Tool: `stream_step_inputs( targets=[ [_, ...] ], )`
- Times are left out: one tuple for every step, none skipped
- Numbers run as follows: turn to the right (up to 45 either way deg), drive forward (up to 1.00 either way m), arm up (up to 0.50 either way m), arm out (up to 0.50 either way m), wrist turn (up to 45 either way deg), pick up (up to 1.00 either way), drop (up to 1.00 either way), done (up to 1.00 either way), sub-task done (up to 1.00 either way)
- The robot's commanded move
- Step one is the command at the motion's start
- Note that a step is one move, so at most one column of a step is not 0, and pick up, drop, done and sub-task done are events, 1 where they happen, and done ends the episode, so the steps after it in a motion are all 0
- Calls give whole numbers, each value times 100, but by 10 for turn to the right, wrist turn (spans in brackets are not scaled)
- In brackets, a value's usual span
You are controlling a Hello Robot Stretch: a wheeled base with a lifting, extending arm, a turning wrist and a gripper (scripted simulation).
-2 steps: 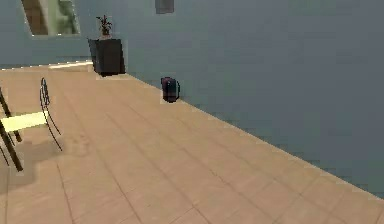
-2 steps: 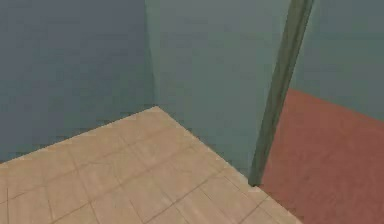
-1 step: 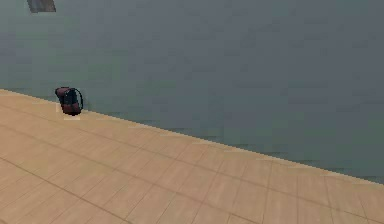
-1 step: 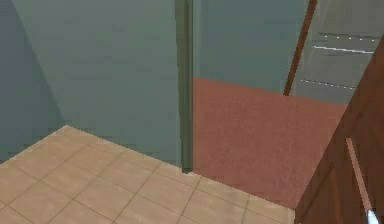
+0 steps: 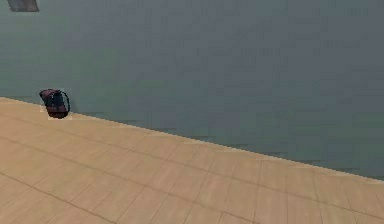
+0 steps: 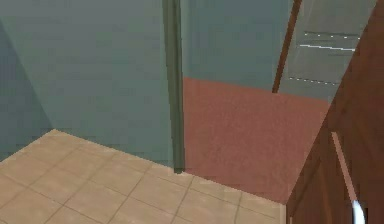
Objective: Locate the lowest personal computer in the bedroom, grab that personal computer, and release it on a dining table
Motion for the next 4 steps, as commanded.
stream_step_inputs(
  targets=[
    [0, 10, 0, 0, 0, 0, 0, 0, 0],
    [-450, 0, 0, 0, 0, 0, 0, 0, 0],
    [-210, 0, 0, 0, 0, 0, 0, 0, 0],
    [0, 100, 0, 0, 0, 0, 0, 0, 0]
  ],
)
